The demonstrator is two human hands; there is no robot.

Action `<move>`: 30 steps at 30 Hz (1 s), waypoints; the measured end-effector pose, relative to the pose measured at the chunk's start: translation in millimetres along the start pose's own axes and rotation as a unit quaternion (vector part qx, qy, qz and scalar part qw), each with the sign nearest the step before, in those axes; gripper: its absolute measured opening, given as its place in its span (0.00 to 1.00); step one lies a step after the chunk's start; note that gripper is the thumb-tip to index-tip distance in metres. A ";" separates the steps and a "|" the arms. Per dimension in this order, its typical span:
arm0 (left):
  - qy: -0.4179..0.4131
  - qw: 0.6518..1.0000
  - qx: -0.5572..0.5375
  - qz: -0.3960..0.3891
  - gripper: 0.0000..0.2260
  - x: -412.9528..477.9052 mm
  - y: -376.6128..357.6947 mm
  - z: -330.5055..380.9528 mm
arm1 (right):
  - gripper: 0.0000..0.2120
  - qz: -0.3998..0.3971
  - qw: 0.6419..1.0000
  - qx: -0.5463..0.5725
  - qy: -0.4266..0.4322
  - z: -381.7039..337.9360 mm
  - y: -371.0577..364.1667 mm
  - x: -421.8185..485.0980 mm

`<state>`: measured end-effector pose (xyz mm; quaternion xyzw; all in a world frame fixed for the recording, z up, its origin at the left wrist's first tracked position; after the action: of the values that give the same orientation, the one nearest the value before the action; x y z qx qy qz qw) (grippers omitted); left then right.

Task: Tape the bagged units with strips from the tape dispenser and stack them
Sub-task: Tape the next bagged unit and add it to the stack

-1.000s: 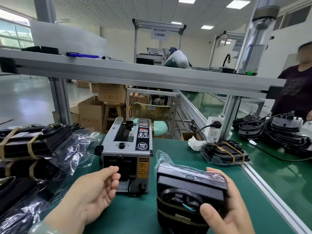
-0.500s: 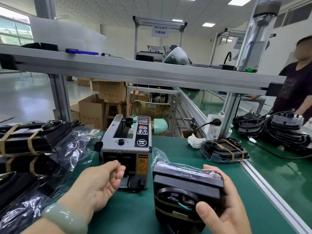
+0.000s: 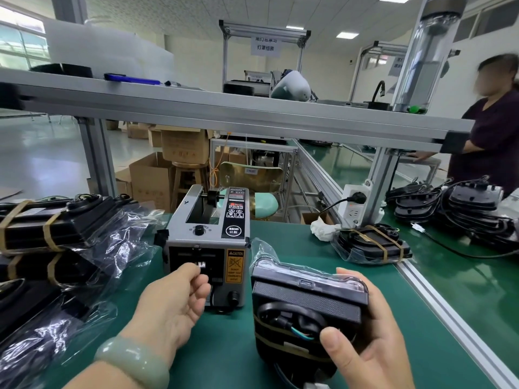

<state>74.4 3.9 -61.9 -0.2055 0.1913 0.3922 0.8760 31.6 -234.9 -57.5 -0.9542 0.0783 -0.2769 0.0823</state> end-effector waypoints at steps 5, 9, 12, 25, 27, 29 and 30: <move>-0.006 0.993 -0.015 -0.113 0.06 -37.2 22.7 -2.6 | 0.29 0.004 1.000 0.009 0.007 1.6 -0.6 -0.2; -0.065 0.987 -0.019 -0.147 0.11 -63.1 31.3 1.4 | 0.29 0.009 0.999 -0.024 0.044 2.7 -7.6 -4.7; -0.166 0.977 0.019 -0.136 0.09 -77.9 30.7 3.7 | 0.28 0.022 0.998 -0.035 0.054 2.2 -12.3 -6.1; -0.339 0.925 0.128 -0.116 0.07 -103.1 10.6 -9.7 | 0.35 -0.002 0.986 -0.131 0.108 1.6 -19.0 -11.0; -0.332 0.926 0.131 -0.120 0.07 -100.7 8.2 -13.0 | 0.35 -0.005 0.985 -0.133 0.112 -0.1 -20.6 -11.9; -0.331 0.927 0.124 -0.123 0.08 -99.6 6.9 -15.3 | 0.35 -0.005 0.985 -0.131 0.109 -0.8 -21.3 -12.6; -0.329 0.928 0.120 -0.125 0.08 -99.1 6.5 -16.6 | 0.35 -0.005 0.986 -0.131 0.107 -1.1 -21.6 -12.7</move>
<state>5.1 -60.9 -28.1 0.0194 -0.0888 0.2989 0.9500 22.7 -211.6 -58.8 -0.9218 0.1179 -0.3654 -0.0537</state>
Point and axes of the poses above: each hand's wrist, its own x-axis towards the middle knuckle, its own y-axis out of the back of the hand, z = x × y, the point moved 2 cm from there along x, towards the middle knuckle, and after that the axes turned 14 degrees about z, right-handed, at the moved point
